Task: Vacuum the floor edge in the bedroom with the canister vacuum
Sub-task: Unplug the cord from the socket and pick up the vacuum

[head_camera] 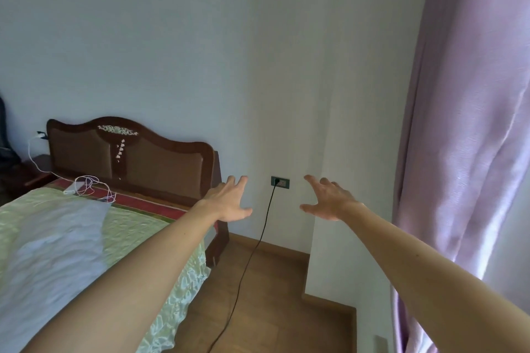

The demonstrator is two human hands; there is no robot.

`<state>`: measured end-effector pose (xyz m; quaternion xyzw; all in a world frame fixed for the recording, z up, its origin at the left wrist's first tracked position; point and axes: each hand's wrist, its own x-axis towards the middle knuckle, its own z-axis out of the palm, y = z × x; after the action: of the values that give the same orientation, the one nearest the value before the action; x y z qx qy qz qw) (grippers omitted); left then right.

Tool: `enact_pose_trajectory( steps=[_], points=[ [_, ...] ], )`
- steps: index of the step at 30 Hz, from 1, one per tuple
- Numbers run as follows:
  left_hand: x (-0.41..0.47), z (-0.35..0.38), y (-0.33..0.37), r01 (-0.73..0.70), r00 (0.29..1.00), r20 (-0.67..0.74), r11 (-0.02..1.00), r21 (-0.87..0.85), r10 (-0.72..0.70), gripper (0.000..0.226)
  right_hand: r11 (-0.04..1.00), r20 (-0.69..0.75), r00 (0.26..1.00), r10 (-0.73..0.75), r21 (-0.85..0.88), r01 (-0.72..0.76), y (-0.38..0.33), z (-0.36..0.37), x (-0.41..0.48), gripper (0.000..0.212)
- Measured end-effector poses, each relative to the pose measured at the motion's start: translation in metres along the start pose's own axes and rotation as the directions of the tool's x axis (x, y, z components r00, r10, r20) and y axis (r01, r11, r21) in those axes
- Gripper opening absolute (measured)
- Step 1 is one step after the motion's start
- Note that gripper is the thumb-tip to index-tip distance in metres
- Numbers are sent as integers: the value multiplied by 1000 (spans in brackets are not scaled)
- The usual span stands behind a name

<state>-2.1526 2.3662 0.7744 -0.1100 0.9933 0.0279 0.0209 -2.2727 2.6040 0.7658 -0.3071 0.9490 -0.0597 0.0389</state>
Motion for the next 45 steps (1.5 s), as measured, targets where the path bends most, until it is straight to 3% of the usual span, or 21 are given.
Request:
enact_pose_trajectory(
  steps=[13, 29, 45],
  points=[
    [116, 25, -17, -31, 998, 44, 999, -41, 33, 83, 998, 80, 995, 58, 27, -60, 38, 12, 91, 84],
    [280, 37, -112, -49, 995, 84, 999, -15, 50, 86, 993, 115, 991, 62, 98, -73, 14, 34, 274, 84],
    [425, 99, -166, 27, 983, 179, 1000, -5, -25, 85, 994, 186, 982, 14, 103, -33, 41, 98, 453, 80]
  ],
)
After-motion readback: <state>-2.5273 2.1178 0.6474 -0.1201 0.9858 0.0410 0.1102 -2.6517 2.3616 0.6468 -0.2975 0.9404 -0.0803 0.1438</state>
